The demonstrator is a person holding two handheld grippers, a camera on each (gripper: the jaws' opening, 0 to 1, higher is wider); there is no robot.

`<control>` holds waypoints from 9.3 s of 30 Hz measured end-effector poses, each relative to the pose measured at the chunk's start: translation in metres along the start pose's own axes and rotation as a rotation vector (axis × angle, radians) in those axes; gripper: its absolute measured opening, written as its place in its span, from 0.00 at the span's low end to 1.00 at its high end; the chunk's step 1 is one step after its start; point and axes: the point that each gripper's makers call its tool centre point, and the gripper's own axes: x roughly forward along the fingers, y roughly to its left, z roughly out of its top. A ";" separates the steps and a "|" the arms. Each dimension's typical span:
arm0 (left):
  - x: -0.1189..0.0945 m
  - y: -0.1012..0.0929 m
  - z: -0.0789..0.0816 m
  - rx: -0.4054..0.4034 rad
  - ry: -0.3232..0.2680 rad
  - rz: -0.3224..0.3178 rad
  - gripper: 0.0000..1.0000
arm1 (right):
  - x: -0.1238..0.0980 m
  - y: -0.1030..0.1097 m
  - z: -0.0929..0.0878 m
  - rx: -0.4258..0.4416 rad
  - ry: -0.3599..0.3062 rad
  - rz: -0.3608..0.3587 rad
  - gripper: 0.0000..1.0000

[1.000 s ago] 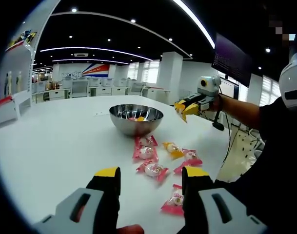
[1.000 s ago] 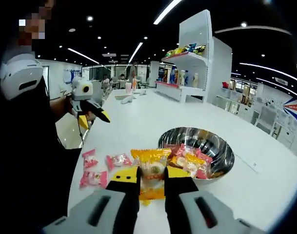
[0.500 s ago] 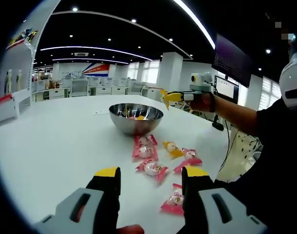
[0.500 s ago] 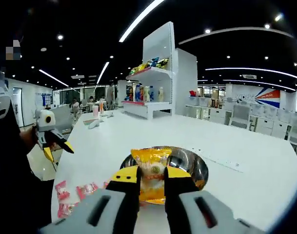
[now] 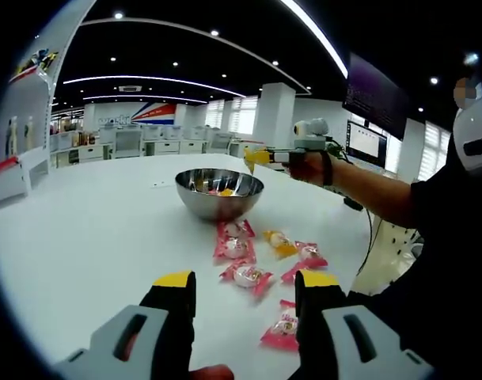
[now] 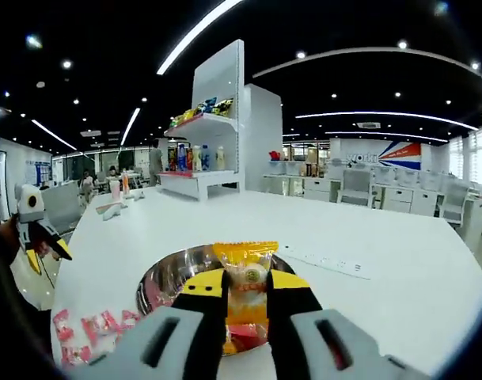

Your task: Pick up the marshmallows scattered on the table and place them into the bowl on the table

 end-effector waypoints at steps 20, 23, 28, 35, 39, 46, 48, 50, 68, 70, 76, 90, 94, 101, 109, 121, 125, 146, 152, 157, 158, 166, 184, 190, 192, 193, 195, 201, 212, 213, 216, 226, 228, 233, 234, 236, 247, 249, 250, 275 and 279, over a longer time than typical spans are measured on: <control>-0.004 0.000 -0.003 -0.006 -0.002 0.005 0.51 | 0.024 0.005 -0.021 -0.032 0.080 -0.031 0.20; -0.005 0.000 -0.003 -0.007 -0.006 0.003 0.51 | 0.025 0.009 -0.021 -0.034 0.086 -0.027 0.20; -0.005 0.002 -0.006 -0.017 -0.011 0.001 0.51 | 0.022 0.011 -0.013 -0.048 0.076 -0.031 0.21; -0.005 0.002 -0.004 -0.016 -0.017 -0.007 0.51 | 0.019 0.018 -0.009 -0.044 0.071 -0.008 0.29; -0.005 0.001 -0.005 -0.016 -0.016 -0.008 0.51 | 0.014 0.022 -0.005 -0.038 0.056 0.002 0.32; -0.006 0.001 -0.007 -0.018 -0.016 -0.008 0.51 | -0.001 0.031 0.004 -0.048 0.023 0.008 0.32; -0.006 0.001 -0.006 -0.016 -0.015 -0.007 0.51 | -0.003 0.033 0.005 -0.053 0.014 0.013 0.32; -0.006 0.000 -0.006 -0.016 -0.015 -0.008 0.51 | -0.007 0.037 0.008 -0.062 0.000 0.018 0.32; -0.002 -0.001 -0.002 -0.006 -0.016 -0.020 0.51 | -0.073 0.048 0.022 -0.082 -0.096 0.013 0.29; -0.001 -0.002 -0.001 -0.004 -0.016 -0.021 0.51 | -0.080 0.049 0.021 -0.071 -0.106 0.010 0.29; 0.001 -0.004 0.000 0.001 -0.014 -0.026 0.51 | -0.099 0.059 0.015 -0.034 -0.136 0.008 0.29; -0.002 -0.007 0.000 0.008 -0.011 -0.031 0.51 | -0.150 0.072 0.008 0.079 -0.246 -0.054 0.27; -0.003 -0.011 -0.001 0.015 -0.005 -0.040 0.51 | -0.166 0.077 0.006 0.094 -0.269 -0.084 0.27; -0.004 -0.015 -0.001 0.026 0.004 -0.051 0.51 | -0.186 0.091 -0.001 0.109 -0.305 -0.116 0.26; -0.001 -0.032 -0.009 0.069 0.047 -0.096 0.51 | -0.186 0.089 -0.005 0.101 -0.293 -0.136 0.26; 0.019 -0.052 -0.048 0.211 0.202 -0.169 0.47 | -0.187 0.084 -0.010 0.122 -0.291 -0.148 0.26; 0.024 -0.057 -0.056 0.228 0.226 -0.191 0.46 | -0.187 0.080 -0.012 0.141 -0.289 -0.152 0.26; 0.044 -0.061 -0.087 0.281 0.281 -0.241 0.39 | -0.187 0.096 -0.051 0.041 -0.069 -0.034 0.25; 0.048 -0.061 -0.091 0.283 0.290 -0.247 0.38 | -0.191 0.116 -0.074 -0.026 0.065 0.100 0.24; 0.049 -0.063 -0.092 0.286 0.293 -0.252 0.37 | -0.198 0.139 -0.094 -0.056 0.175 0.231 0.24; 0.050 -0.063 -0.092 0.287 0.292 -0.252 0.37 | -0.199 0.144 -0.098 -0.062 0.194 0.256 0.24; 0.051 -0.066 -0.093 0.289 0.297 -0.262 0.36 | -0.206 0.155 -0.113 -0.088 0.268 0.323 0.22; 0.052 -0.060 -0.086 0.284 0.292 -0.247 0.25 | -0.204 0.153 -0.118 -0.070 0.258 0.316 0.21; 0.052 -0.058 -0.067 0.277 0.259 -0.249 0.25 | -0.205 0.153 -0.121 -0.069 0.266 0.324 0.21; 0.053 -0.057 -0.056 0.280 0.241 -0.252 0.25 | -0.204 0.153 -0.122 -0.067 0.266 0.322 0.21; 0.053 -0.057 -0.053 0.282 0.237 -0.252 0.25 | -0.204 0.153 -0.122 -0.065 0.266 0.321 0.21; 0.055 -0.057 -0.043 0.291 0.219 -0.258 0.25 | -0.204 0.153 -0.123 -0.063 0.266 0.322 0.21; 0.062 -0.050 -0.018 0.317 0.182 -0.250 0.25 | -0.203 0.152 -0.124 -0.065 0.269 0.320 0.21; 0.082 -0.028 0.027 0.322 0.120 -0.203 0.25 | -0.200 0.148 -0.122 -0.062 0.267 0.315 0.21; 0.085 -0.026 0.032 0.319 0.113 -0.195 0.25 | -0.200 0.148 -0.123 -0.062 0.270 0.314 0.21; 0.096 -0.016 0.049 0.306 0.088 -0.172 0.25 | -0.199 0.147 -0.124 -0.060 0.271 0.315 0.21; 0.128 -0.005 0.080 0.291 0.054 -0.180 0.25 | -0.199 0.142 -0.131 -0.046 0.283 0.302 0.20; 0.137 0.000 0.087 0.285 0.046 -0.163 0.25 | -0.198 0.142 -0.133 -0.043 0.284 0.303 0.20; 0.158 0.018 0.107 0.263 0.016 -0.125 0.25 | -0.196 0.143 -0.136 -0.036 0.290 0.306 0.20; 0.162 0.020 0.111 0.262 0.013 -0.118 0.25 | -0.195 0.143 -0.136 -0.035 0.291 0.307 0.20; 0.169 0.024 0.115 0.261 0.010 -0.104 0.25 | -0.195 0.143 -0.137 -0.034 0.293 0.306 0.20; 0.204 0.042 0.113 0.235 0.055 -0.066 0.25 | -0.201 0.138 -0.138 -0.025 0.293 0.284 0.20; 0.207 0.045 0.112 0.231 0.062 -0.062 0.25 | -0.201 0.138 -0.137 -0.024 0.289 0.284 0.20; 0.208 0.047 0.111 0.226 0.064 -0.059 0.25 | -0.201 0.138 -0.137 -0.024 0.288 0.284 0.20; 0.210 0.028 0.131 0.130 -0.013 -0.106 0.55 | -0.203 0.141 -0.144 -0.008 0.293 0.287 0.20; 0.202 0.026 0.128 0.157 -0.005 -0.092 0.52 | -0.202 0.141 -0.144 -0.013 0.297 0.291 0.20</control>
